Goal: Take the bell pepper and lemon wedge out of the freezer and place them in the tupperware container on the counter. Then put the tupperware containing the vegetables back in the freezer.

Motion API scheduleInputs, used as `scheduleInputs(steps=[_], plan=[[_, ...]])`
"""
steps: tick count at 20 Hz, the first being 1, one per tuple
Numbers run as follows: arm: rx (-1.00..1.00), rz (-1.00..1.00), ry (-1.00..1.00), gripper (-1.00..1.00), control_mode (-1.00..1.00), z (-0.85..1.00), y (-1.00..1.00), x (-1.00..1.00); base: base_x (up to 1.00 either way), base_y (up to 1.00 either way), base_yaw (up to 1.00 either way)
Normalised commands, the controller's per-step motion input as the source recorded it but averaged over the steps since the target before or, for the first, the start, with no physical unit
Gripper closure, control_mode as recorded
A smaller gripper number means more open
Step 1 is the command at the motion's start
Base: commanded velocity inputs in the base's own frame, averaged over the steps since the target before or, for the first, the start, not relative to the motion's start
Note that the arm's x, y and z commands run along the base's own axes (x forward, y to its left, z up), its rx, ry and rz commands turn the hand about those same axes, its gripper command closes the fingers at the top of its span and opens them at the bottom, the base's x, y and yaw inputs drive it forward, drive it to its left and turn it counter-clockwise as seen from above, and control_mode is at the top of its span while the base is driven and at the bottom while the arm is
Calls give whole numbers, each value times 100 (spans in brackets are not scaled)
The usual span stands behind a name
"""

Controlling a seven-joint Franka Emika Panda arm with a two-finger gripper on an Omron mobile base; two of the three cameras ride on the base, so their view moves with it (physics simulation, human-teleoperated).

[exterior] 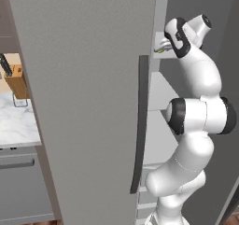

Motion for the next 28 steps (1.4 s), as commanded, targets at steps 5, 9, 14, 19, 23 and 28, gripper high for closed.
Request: scheduleInputs(steps=[5,9,14,19,23,28], plan=[[-8,1,0,-100,-100,-30,20,-3,0,0,0],[-6,0,0,100,-100,-35,23,0,0,0,0],[-1,0,0,100,-100,-23,3,1,0,0,0],[-2,0,0,100,-100,-29,0,3,0,0,0],[-5,0,0,100,-100,-28,0,1,0,0,0],[-3,0,0,100,-100,-13,1,0,0,0,0]])
